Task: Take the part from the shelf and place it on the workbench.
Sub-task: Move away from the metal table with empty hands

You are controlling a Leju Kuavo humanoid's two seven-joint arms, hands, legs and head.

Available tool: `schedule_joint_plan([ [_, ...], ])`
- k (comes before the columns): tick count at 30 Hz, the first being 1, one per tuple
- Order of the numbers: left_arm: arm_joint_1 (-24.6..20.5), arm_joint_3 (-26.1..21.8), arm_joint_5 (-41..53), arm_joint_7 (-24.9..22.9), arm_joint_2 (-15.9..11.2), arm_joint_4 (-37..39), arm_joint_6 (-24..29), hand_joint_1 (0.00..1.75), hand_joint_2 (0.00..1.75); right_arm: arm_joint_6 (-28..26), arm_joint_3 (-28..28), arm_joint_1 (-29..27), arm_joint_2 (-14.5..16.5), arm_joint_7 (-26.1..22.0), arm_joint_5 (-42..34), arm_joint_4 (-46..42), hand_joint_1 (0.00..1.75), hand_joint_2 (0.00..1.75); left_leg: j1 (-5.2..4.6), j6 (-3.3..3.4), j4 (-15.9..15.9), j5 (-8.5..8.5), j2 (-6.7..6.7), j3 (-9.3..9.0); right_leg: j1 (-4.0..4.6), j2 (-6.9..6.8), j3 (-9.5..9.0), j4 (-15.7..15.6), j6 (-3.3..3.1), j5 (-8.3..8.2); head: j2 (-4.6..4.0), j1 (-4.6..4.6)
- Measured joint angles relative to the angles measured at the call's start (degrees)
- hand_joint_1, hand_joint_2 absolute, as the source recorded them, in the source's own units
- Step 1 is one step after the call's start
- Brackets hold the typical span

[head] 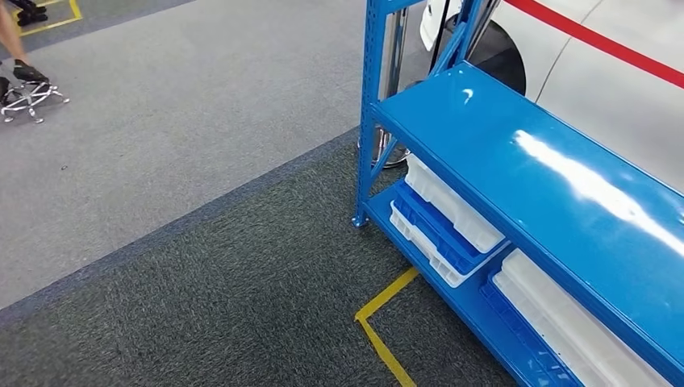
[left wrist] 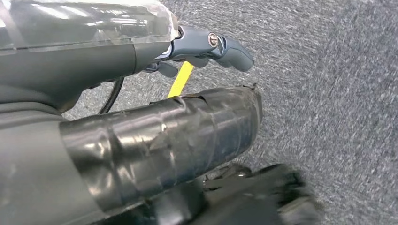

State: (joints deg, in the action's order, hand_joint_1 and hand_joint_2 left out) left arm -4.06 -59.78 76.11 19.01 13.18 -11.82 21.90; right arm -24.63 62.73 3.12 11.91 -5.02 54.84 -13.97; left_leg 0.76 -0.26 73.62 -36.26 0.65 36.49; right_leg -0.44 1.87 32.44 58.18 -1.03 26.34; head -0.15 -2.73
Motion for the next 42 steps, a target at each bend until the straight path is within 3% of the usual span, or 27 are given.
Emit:
schedule_joint_plan([
  [1,0.1,0.0,0.0,0.0,0.0,0.0,0.0,0.0,0.0,0.1,0.0,0.0,0.0,0.0,0.1,0.0,0.0,0.0,-0.01,0.14,0.1,1.03,-0.13,0.39,0.1,0.8,-0.03,0.1,-0.04,0.05,0.0,0.0],
  [2,0.1,0.0,-0.1,-0.1,0.0,0.0,0.0,0.0,0.0,0.2,0.0,-0.1,0.1,0.0,0.3,0.0,0.0,0.0,-0.03,0.38,-2.2,3.11,-0.38,-0.29,0.18,1.63,-0.1,0.2,-0.05,0.11,0.0,0.0],
  [3,0.1,0.0,-0.1,-0.3,-0.1,0.0,0.0,0.0,0.0,0.3,0.0,-0.1,0.1,0.1,0.4,0.0,0.0,0.0,-0.07,0.73,-5.9,5.59,-1.16,-1.67,0.22,2.4,-0.14,0.4,-0.03,0.17,0.0,-0.01],
  [5,0.1,0.0,-0.1,-0.6,-0.2,0.0,0.0,0.0,0.0,0.5,0.0,0.0,0.3,0.5,0.7,0.0,0.0,0.0,-0.1,1.39,-12.7,8.49,-3.61,-4.23,0.32,3.77,0.03,0.7,0.28,0.28,0.0,-0.04],
  [7,0.0,0.0,-0.1,-0.7,-0.3,0.0,0.0,0.0,0.0,0.6,0.0,0.0,0.5,0.6,0.9,0.0,0.0,0.0,-0.29,1.66,-14.9,8.64,-4.64,-5.06,0.09,4.92,0.39,0.7,0.96,0.23,0.0,-0.04],
  [9,0.0,0.0,-0.1,-0.7,-0.3,0.0,0.0,0.0,0.0,0.6,0.0,-0.2,0.6,0.6,0.9,0.1,0.0,0.0,-0.26,2.0,-15.6,8.98,-3.52,-5.42,-0.15,5.83,0.57,0.6,1.73,0.07,0.0,-0.01],
  [11,-0.2,0.0,-0.2,-0.4,-0.3,0.0,0.0,0.0,0.0,0.6,0.0,-0.3,0.6,0.5,0.9,0.1,0.0,0.0,0.08,2.51,-16.6,9.55,-2.19,-5.88,0.06,3.75,1.39,2.2,2.31,1.2,0.0,-0.17],
  [13,-0.2,0.0,-0.2,-0.2,-0.2,0.0,0.0,0.0,0.0,0.7,0.0,-0.2,0.6,0.4,0.9,0.1,0.0,0.0,0.14,2.77,-17.0,9.72,-0.64,-6.09,0.03,0.23,4.28,8.0,2.78,4.52,0.0,-0.36],
  [15,0.0,0.0,-0.2,-0.1,-0.2,0.0,0.0,0.0,0.0,0.7,0.0,0.0,0.6,0.4,1.0,0.1,0.0,0.0,0.1,2.79,-17.0,9.55,1.08,-6.13,-0.32,-1.13,7.4,14.2,3.13,6.95,0.0,-0.37],
  [16,0.1,0.0,-0.2,-0.1,-0.2,0.0,0.0,0.0,0.0,0.8,0.0,-0.1,0.6,0.4,1.1,0.1,0.0,0.0,0.1,2.72,-16.9,9.44,1.86,-6.18,-0.49,-1.42,7.8,15.0,3.25,6.66,0.0,-0.37],
  [17,0.1,0.0,-0.2,-0.1,-0.2,0.0,0.0,0.0,0.0,0.8,0.0,-0.1,0.6,0.4,1.1,0.1,0.0,0.0,0.1,2.62,-16.9,9.3,2.58,-6.28,-0.65,-1.73,7.1,13.7,3.31,5.36,0.0,-0.38],
  [18,0.0,0.0,-0.2,0.0,-0.3,0.0,0.0,0.0,0.0,0.9,0.0,-0.1,0.6,0.4,1.2,0.1,0.0,0.0,0.12,2.46,-16.8,9.12,3.21,-6.45,-0.75,-2.36,5.35,10.4,3.31,3.37,0.0,-0.38],
  [20,-0.1,0.0,-0.2,0.2,-0.2,0.0,0.0,0.0,0.0,1.1,0.0,-0.1,0.6,0.3,1.3,0.1,0.0,0.0,-0.07,1.87,-16.6,8.61,4.27,-6.76,-0.57,-4.85,1.67,3.3,2.9,0.53,0.0,-0.36],
  [22,-0.1,0.0,-0.2,0.2,-0.3,0.0,0.0,0.0,0.0,1.3,-0.1,0.0,0.6,0.2,1.5,0.1,0.0,0.0,-0.37,1.14,-16.4,8.13,5.21,-7.02,-0.13,-6.04,0.45,0.6,2.11,0.13,0.0,-0.26],
  [24,-0.3,0.0,-0.2,0.2,-0.3,0.0,0.0,0.0,0.0,1.3,-0.1,0.0,0.6,0.2,1.6,0.1,0.0,0.0,-0.35,0.4,-16.4,7.78,6.01,-7.42,-0.02,-4.83,0.54,0.6,1.3,0.11,0.0,-0.17],
  [26,-0.5,0.0,-0.1,0.2,-0.3,0.0,0.0,0.0,0.0,1.3,-0.1,0.0,0.6,0.3,1.6,0.1,0.0,0.0,-0.1,-0.29,-14.8,6.34,4.33,-7.15,-0.2,-3.66,0.46,0.3,0.58,-0.09,0.0,-0.15],
  [28,-0.4,0.0,0.0,0.2,-0.3,0.0,0.1,0.0,0.0,1.3,-0.1,0.2,0.7,0.3,1.6,0.1,0.0,0.0,0.04,-0.54,-9.0,2.85,1.34,-4.56,-0.18,-2.45,0.53,0.3,-0.01,-0.26,0.0,-0.13],
  [30,-0.1,0.0,0.0,0.3,-0.3,0.0,0.1,0.0,0.0,1.3,-0.1,0.3,0.7,0.3,1.5,0.1,0.0,0.0,0.02,-0.41,-1.6,0.02,0.16,-0.92,0.12,-0.95,0.67,0.3,-0.34,-0.3,0.0,-0.12],
  [31,-0.1,0.0,0.0,0.3,-0.3,0.0,0.0,0.0,0.0,1.3,-0.1,0.2,0.7,0.3,1.5,0.1,0.0,0.0,-0.01,-0.24,0.1,0.08,0.0,0.07,0.28,-0.13,0.67,0.4,-0.41,-0.28,0.0,-0.12],
  [32,0.0,0.0,0.0,0.3,-0.3,0.0,0.0,0.0,0.0,1.3,-0.1,0.2,0.7,0.2,1.5,0.1,0.0,0.0,-0.06,0.01,-0.6,1.33,-0.12,0.02,0.43,0.7,0.61,0.5,-0.43,-0.26,0.0,-0.12],
  [33,0.0,0.0,0.0,0.3,-0.3,0.0,0.0,0.0,0.0,1.3,-0.1,0.2,0.7,0.2,1.5,0.1,0.0,0.0,-0.14,0.4,-3.3,3.45,-0.44,-1.01,0.56,1.51,0.52,0.5,-0.44,-0.25,0.0,-0.11],
  [35,-0.1,0.0,-0.1,0.3,-0.4,0.0,0.0,0.0,0.0,1.3,-0.1,0.2,0.8,0.2,1.5,0.1,0.0,0.0,-0.25,1.49,-11.0,7.37,-2.78,-3.97,0.71,2.94,0.5,0.7,-0.36,-0.25,0.0,-0.14],
  [37,-0.2,0.0,-0.2,0.4,-0.5,0.0,0.1,0.0,0.0,1.4,-0.1,0.3,1.0,0.2,1.5,0.1,0.0,0.0,-0.41,2.03,-15.1,8.57,-4.66,-5.52,0.49,4.16,0.83,0.8,0.09,-0.35,0.0,-0.16],
  [39,-0.3,0.0,-0.2,0.4,-0.5,0.0,0.0,0.0,0.0,1.4,-0.1,0.2,1.0,0.2,1.5,0.1,0.0,0.0,-0.53,2.13,-15.8,8.62,-4.01,-5.91,0.28,5.29,1.08,0.6,0.91,-0.59,0.0,-0.13],
  [40,-0.4,0.0,-0.2,0.4,-0.5,0.0,0.0,0.0,0.0,1.4,-0.1,0.2,1.0,0.2,1.5,0.2,0.0,0.0,-0.44,2.33,-16.4,8.88,-3.35,-6.22,0.28,4.99,1.16,0.7,1.26,-0.51,0.0,-0.14],
  [42,-0.3,0.0,-0.2,0.4,-0.3,0.0,0.0,0.0,0.0,1.5,-0.1,0.2,1.0,0.3,1.5,0.2,0.0,0.0,-0.08,2.81,-17.4,9.43,-1.91,-6.8,0.43,2.52,2.37,3.3,1.83,1.28,0.0,-0.27],
])
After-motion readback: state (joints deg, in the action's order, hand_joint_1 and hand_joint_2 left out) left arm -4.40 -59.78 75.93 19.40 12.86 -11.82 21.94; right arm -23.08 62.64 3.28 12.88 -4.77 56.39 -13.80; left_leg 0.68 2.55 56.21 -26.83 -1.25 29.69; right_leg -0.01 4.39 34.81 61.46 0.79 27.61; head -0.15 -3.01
